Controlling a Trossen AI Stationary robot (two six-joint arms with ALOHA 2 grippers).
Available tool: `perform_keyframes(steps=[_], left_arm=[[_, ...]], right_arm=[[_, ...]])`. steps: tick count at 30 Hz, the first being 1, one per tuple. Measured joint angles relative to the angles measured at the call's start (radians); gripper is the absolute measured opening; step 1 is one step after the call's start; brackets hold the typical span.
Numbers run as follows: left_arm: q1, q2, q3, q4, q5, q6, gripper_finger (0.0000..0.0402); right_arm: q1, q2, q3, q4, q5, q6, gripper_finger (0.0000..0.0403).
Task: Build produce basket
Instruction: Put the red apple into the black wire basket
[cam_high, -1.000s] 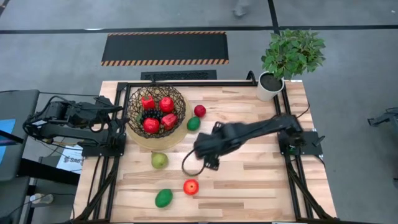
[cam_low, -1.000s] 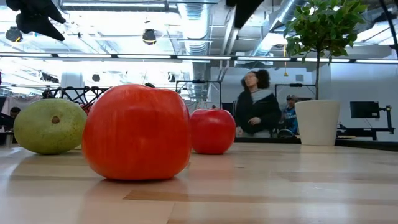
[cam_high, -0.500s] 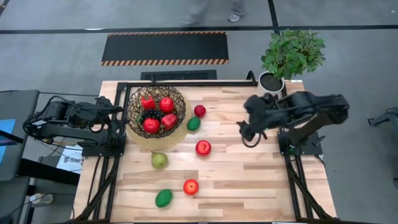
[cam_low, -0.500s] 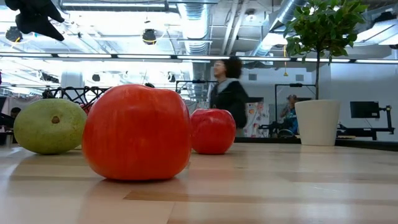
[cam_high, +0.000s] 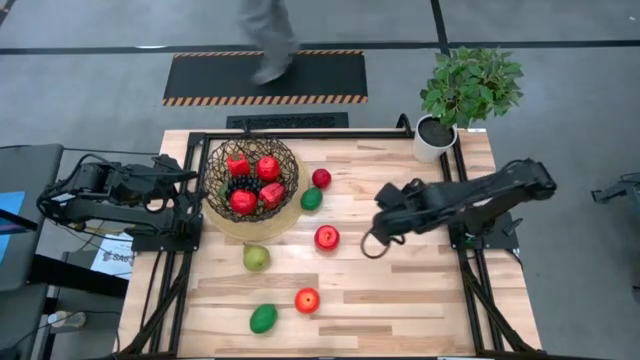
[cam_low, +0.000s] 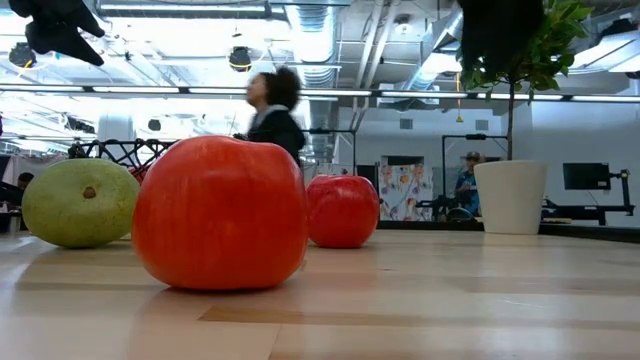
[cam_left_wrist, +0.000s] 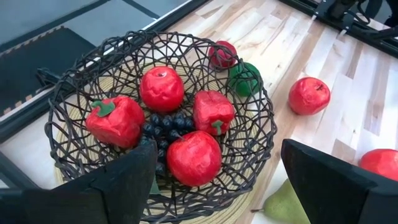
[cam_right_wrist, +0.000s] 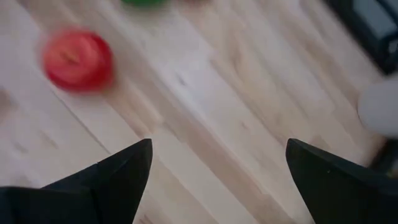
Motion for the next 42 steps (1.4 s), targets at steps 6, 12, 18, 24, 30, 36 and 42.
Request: perform_keyframes(steps=[6,12,18,24,30,36,42], left_arm=[[0.0,0.0,0.0,0.0,-0.01,-0.001,0.033],[0.0,0.0,0.0,0.0,-0.012,-0.001,0.033],[0.0,0.0,0.0,0.0,-0.022,-0.001,0.033],[0.0,0.0,0.0,0.0,-0.023,0.003,0.033],[0.0,0.0,0.0,0.0,-0.024,0.003,0.033],[0.0,0.0,0.0,0.0,-0.018,0.0,0.033],[0.0,0.0,0.0,0.001,-0.02,-0.008,0.033]], right_arm=[[-0.052,0.152,-0.002,-0.061,-0.15,-0.072,0.0388],[-0.116,0.255,0.01,-0.074,-0.307,-0.185,0.0388],[-0.157,0.278,0.049,-0.174,-0.354,-0.186,0.0388],[-0.123,0.152,0.067,-0.204,-0.41,-0.229,0.0388],[0.007,-0.084,0.081,-0.078,-0.116,0.011,0.0388],[0.13,-0.135,0.068,-0.04,0.036,0.149,0.0389],[0.176,-0.137,-0.071,0.462,0.256,-0.178,0.0399]])
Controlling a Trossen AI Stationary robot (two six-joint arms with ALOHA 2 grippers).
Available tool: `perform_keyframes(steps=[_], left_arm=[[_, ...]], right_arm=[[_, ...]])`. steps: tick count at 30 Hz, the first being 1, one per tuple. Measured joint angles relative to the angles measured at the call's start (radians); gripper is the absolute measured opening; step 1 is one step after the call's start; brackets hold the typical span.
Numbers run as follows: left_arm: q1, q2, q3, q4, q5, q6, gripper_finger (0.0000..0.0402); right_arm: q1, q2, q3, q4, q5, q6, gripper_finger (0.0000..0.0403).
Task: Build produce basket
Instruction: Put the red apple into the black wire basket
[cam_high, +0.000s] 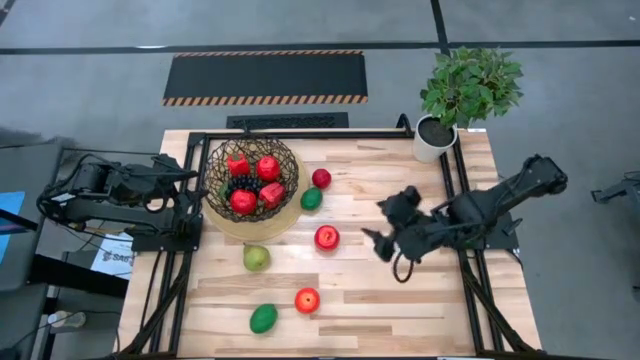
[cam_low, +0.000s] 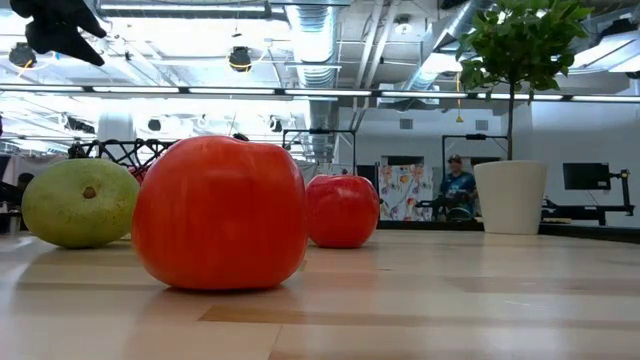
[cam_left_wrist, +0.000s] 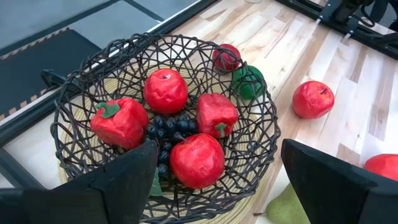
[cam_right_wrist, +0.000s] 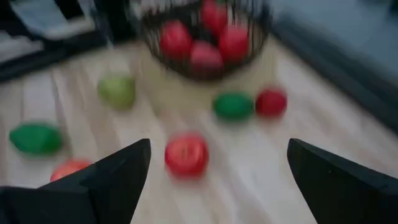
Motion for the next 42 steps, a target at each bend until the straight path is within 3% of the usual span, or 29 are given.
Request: perform_keyframes(steps=[4,9,13,16,20,25,33,38,42], left_arm=[[0.0,0.0,0.0,0.002,-0.002,-0.006,0.033],[0.0,0.0,0.0,-0.002,0.002,-0.027,0.033],[0.0,0.0,0.0,-0.003,0.002,-0.035,0.033],[0.0,0.0,0.0,-0.003,0.003,-0.036,0.033],[0.0,0.0,0.0,-0.008,-0.01,-0.036,0.033],[0.0,0.0,0.0,-0.008,-0.023,-0.045,0.033],[0.0,0.0,0.0,-0.011,-0.028,-0.046,0.033],[0.0,0.0,0.0,-0.019,-0.03,-0.048,0.033],[0.0,0.0,0.0,-0.019,-0.03,-0.048,0.033]], right_arm=[[-0.027,0.0,-0.07,0.289,0.13,-0.217,0.0398],[-0.036,-0.034,-0.074,0.318,0.124,-0.355,0.0398],[-0.014,-0.131,-0.088,0.216,0.146,-0.274,0.0393],[0.004,-0.197,-0.202,0.142,0.2,-0.094,0.0392],[-0.011,-0.211,-0.38,0.241,0.147,0.066,0.0392],[-0.057,-0.087,-0.448,0.426,-0.013,0.017,0.0392],[-0.152,0.159,-0.444,0.648,-0.154,-0.112,0.0397],[-0.197,0.275,-0.351,0.689,-0.208,-0.273,0.0399],[-0.229,0.345,-0.302,0.718,-0.254,-0.306,0.04]])
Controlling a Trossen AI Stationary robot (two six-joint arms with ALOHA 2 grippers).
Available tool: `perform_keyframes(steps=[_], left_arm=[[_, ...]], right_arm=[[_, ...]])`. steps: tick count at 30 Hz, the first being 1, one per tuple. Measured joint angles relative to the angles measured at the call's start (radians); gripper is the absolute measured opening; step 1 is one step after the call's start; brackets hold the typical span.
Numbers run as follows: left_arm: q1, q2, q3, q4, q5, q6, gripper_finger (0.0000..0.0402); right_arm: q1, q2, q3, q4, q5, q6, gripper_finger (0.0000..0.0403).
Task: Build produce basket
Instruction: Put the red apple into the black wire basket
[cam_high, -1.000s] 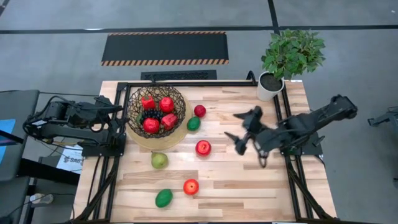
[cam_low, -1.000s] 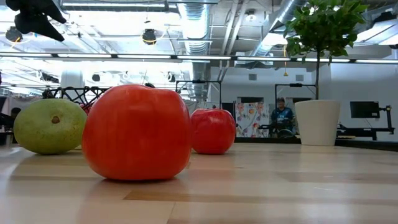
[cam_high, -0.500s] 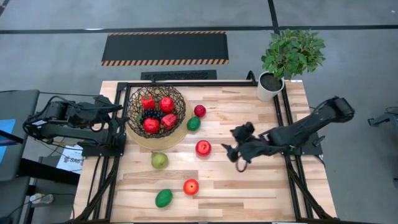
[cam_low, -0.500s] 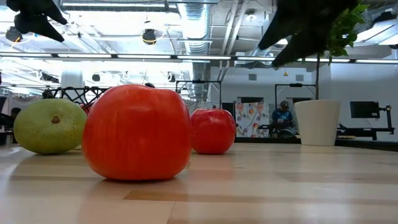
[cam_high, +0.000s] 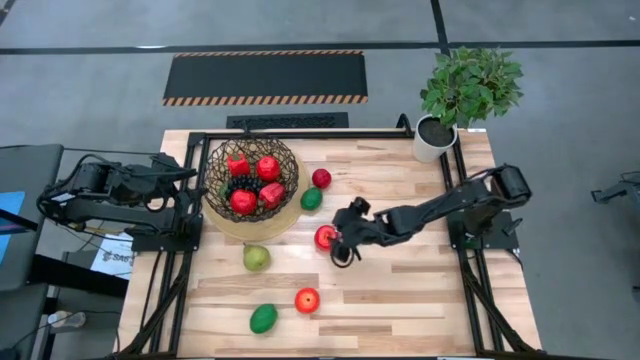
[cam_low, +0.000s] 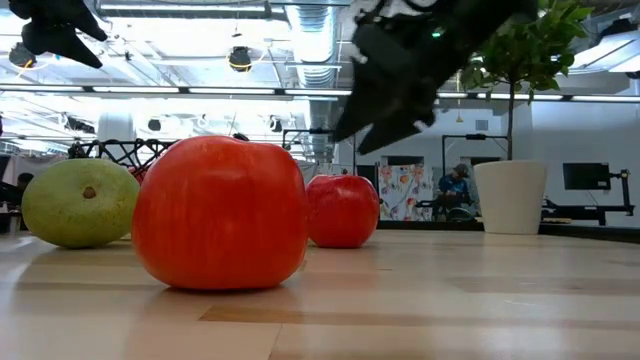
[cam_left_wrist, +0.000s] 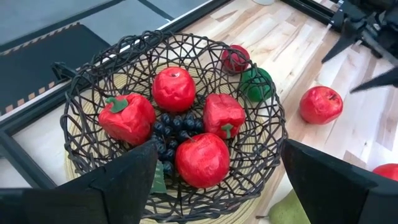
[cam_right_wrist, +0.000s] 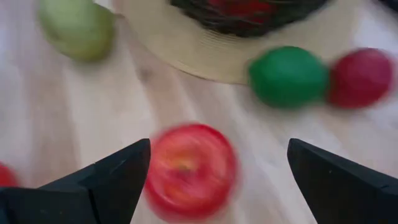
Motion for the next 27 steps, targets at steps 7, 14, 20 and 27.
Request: perform_keyframes(steps=[7,14,20,27], left_arm=[[0.0,0.0,0.0,0.0,0.0,0.0,0.033],[0.0,0.0,0.0,0.0,-0.001,0.0,0.033],[0.0,0.0,0.0,0.001,-0.006,0.001,0.033],[0.0,0.0,0.0,0.001,-0.006,0.001,0.033]], right_arm=[[-0.01,0.111,0.003,0.086,-0.042,0.002,0.0398],[-0.019,0.178,0.006,0.169,-0.076,0.012,0.0396],[-0.035,0.201,0.006,0.177,-0.082,0.01,0.0395],[-0.037,0.196,0.006,0.167,-0.088,0.036,0.0356]])
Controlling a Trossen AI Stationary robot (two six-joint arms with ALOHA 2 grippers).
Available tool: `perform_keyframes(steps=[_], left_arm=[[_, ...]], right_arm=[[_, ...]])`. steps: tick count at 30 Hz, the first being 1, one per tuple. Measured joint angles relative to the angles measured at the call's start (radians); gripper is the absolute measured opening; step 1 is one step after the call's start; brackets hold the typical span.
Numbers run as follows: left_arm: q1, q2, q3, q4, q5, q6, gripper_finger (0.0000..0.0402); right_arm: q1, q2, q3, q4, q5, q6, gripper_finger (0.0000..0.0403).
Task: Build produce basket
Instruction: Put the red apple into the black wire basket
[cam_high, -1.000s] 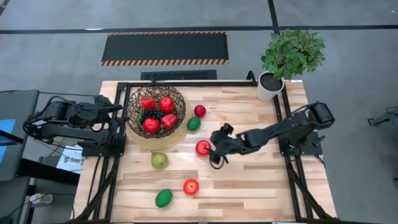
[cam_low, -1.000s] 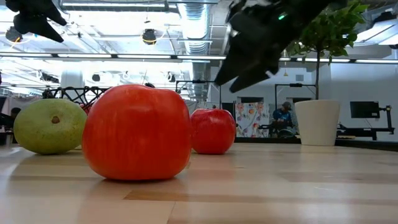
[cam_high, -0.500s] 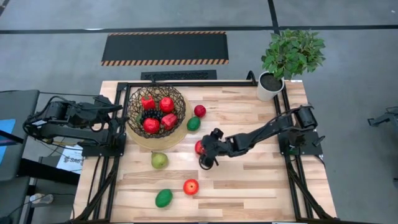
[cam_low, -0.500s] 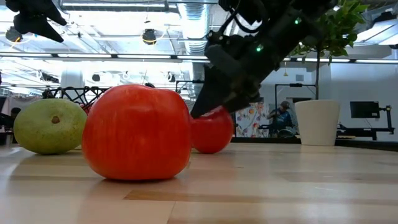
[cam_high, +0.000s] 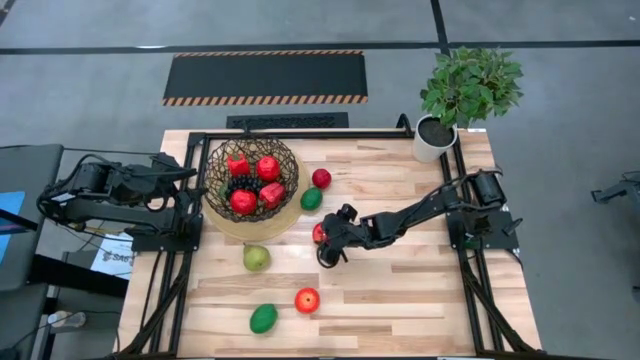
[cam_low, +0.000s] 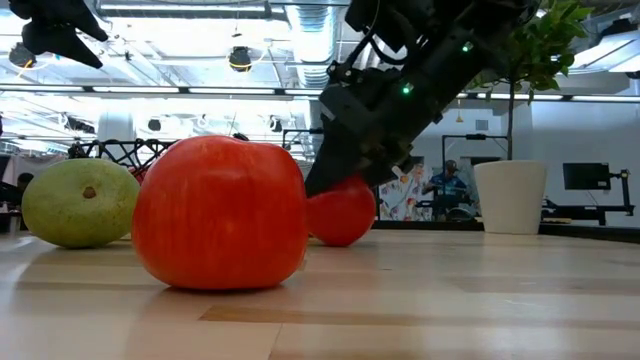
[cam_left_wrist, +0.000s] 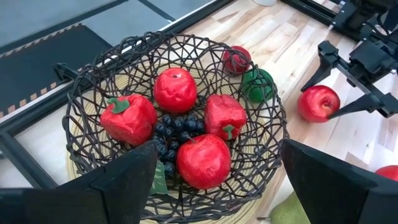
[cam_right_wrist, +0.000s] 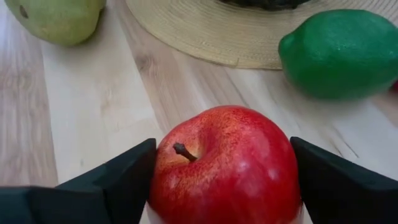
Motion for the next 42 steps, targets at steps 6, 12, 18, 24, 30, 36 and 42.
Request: perform_keyframes(steps=[6,12,18,24,30,36,42], left_arm=[[0.0,0.0,0.0,0.001,-0.02,0.0,0.033],[0.0,0.0,0.0,0.001,-0.019,-0.004,0.033],[0.0,0.0,0.0,0.001,-0.019,-0.004,0.033],[0.0,0.0,0.0,0.001,-0.019,-0.005,0.033],[0.0,0.0,0.0,0.001,-0.02,-0.006,0.033],[0.0,0.0,0.0,0.001,-0.031,-0.008,0.033],[0.0,0.0,0.0,0.001,-0.045,-0.008,0.033]], right_arm=[[-0.002,-0.03,-0.005,-0.016,-0.007,0.001,0.0311],[-0.016,-0.079,0.052,-0.004,0.0,-0.044,0.0322],[-0.074,-0.093,0.204,0.081,0.023,-0.248,0.0325],[-0.181,-0.092,0.318,0.155,0.025,-0.393,0.0326],[-0.288,-0.091,0.325,0.222,-0.009,-0.384,0.0326],[-0.325,-0.046,0.323,0.246,-0.034,-0.354,0.0327],[-0.335,0.038,0.333,0.33,-0.037,-0.331,0.0327]])
